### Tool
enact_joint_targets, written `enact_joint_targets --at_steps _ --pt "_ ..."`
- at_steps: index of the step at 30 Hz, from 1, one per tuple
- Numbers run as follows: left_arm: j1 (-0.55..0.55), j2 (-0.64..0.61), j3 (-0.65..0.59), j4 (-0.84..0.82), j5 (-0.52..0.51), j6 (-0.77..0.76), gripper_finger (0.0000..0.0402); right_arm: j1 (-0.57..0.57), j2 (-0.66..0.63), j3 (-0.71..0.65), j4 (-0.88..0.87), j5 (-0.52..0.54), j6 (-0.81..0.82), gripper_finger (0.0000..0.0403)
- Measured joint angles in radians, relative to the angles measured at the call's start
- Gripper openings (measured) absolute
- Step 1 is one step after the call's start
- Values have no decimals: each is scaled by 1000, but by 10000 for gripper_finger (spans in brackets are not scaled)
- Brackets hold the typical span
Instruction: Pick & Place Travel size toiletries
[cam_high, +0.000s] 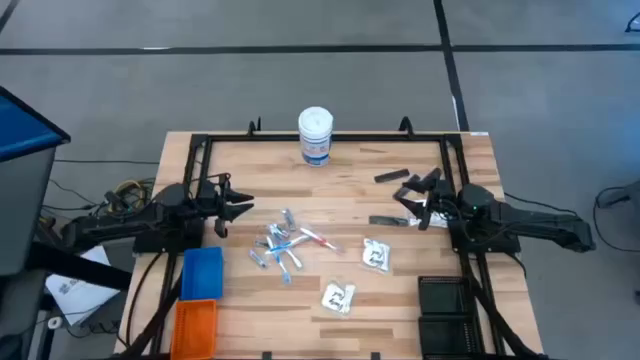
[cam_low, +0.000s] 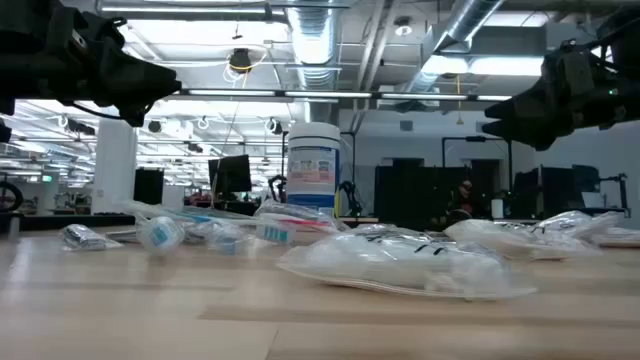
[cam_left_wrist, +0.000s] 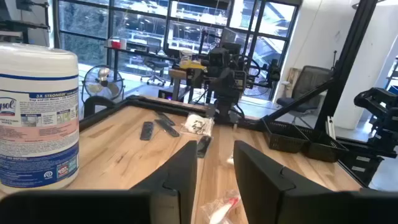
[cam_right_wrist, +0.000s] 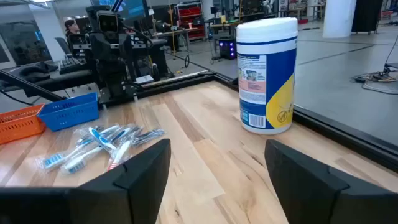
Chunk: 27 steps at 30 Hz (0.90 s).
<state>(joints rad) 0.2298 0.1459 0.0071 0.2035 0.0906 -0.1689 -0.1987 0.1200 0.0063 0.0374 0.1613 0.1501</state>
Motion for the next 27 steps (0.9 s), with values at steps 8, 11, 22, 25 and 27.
enact_joint_targets --at_steps 8,11,22,25,27 --pt "0 0 0 0 0 0 100 0 0 0 0 0 0 255" --pt "0 0 0 0 0 0 100 0 0 0 0 0 0 255" --pt "0 15 0 -1 0 0 100 0 0 0 0 0 0 255" --pt "0 23 0 0 0 0 100 0 0 0 0 0 0 255" --pt "0 27 0 0 0 0 100 0 0 0 0 0 0 255"
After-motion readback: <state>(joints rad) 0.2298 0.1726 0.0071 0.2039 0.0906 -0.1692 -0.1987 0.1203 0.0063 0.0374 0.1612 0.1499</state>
